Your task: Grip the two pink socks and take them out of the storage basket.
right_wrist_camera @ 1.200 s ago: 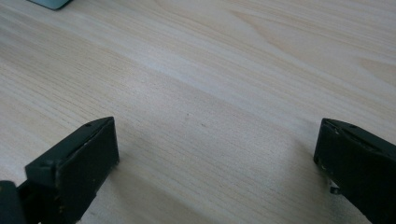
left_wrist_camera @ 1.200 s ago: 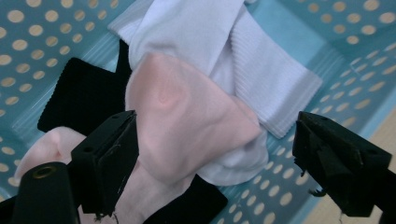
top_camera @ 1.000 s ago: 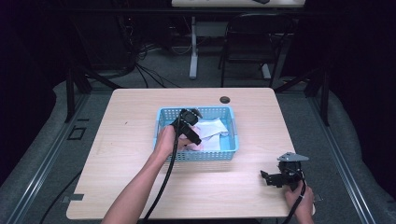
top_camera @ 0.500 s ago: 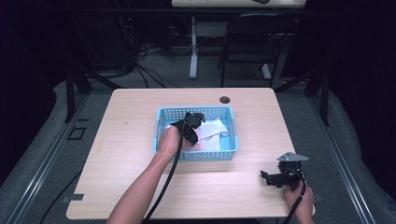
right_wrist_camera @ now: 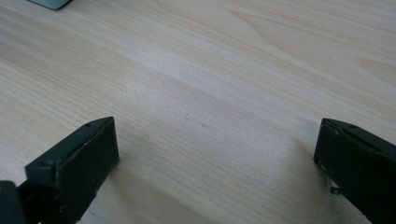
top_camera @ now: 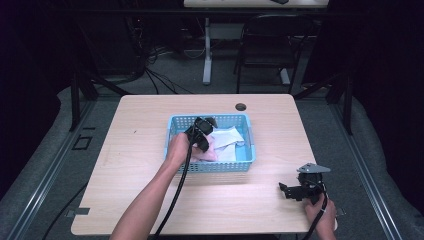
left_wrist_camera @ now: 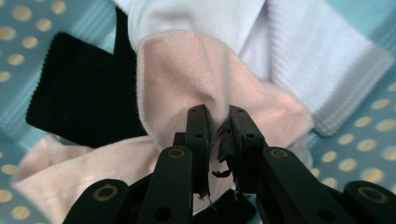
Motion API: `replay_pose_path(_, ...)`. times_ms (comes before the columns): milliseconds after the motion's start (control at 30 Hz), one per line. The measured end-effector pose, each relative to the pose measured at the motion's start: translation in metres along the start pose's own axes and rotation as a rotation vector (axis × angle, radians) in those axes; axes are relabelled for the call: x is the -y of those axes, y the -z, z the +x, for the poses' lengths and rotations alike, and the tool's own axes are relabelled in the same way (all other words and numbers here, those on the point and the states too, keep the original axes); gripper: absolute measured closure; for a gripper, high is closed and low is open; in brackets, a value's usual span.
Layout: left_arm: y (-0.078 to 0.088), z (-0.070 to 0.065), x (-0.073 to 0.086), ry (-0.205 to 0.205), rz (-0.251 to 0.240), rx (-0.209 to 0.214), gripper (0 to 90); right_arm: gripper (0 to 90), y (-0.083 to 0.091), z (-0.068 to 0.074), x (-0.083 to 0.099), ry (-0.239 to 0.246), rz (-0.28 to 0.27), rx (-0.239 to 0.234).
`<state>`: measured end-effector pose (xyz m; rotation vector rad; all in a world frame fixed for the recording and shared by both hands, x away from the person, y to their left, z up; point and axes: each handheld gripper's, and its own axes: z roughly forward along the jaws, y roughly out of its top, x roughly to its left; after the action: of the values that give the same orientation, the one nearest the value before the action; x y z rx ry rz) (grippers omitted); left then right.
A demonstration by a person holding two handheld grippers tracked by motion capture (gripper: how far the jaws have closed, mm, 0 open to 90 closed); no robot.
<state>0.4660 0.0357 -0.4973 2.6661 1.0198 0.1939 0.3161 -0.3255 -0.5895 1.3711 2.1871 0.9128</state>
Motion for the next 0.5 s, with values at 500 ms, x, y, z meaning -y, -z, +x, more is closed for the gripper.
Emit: replay_pose_path(500, 0.056, 0.006, 0.005, -0.012, -0.101, 0.008, 79.9, 0.0, 0.000, 0.000, 0.000, 0.000, 0.000, 0.000)
